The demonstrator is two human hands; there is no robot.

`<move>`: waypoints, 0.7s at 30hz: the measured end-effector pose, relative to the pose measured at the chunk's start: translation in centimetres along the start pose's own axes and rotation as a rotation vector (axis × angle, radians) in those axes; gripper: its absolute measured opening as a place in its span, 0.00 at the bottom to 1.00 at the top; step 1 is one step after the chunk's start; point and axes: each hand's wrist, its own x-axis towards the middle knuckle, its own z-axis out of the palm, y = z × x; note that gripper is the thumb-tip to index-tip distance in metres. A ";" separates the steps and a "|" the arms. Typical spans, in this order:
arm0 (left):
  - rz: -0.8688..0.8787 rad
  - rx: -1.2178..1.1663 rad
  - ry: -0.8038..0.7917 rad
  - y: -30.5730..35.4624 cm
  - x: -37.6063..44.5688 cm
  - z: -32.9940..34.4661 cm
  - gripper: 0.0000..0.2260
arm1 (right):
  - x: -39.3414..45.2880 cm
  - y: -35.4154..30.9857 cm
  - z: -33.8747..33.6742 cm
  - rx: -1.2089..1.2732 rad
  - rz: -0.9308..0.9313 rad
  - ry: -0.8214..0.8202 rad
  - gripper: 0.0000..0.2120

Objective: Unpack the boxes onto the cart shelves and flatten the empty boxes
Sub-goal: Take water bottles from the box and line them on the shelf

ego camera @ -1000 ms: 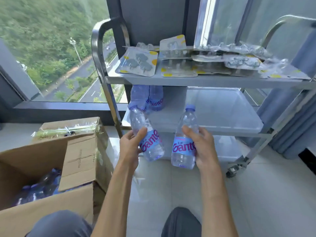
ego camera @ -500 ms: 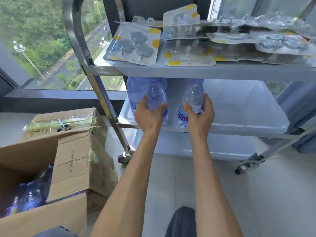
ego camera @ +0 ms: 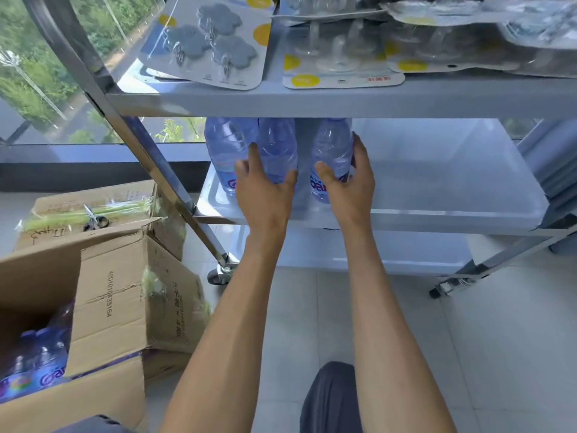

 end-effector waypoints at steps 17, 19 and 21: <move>-0.105 -0.145 -0.033 -2.3 -1.2 0.6 0.08 | 0.3 2.0 1.8 -0.060 0.000 -0.030 0.30; -0.102 -0.142 -0.037 -2.4 -1.2 0.3 0.09 | 0.6 1.9 2.2 -0.078 -0.003 -0.045 0.31; -0.075 -0.099 0.065 -2.6 -1.2 -0.6 0.10 | 0.9 1.9 2.4 -0.082 0.000 -0.059 0.31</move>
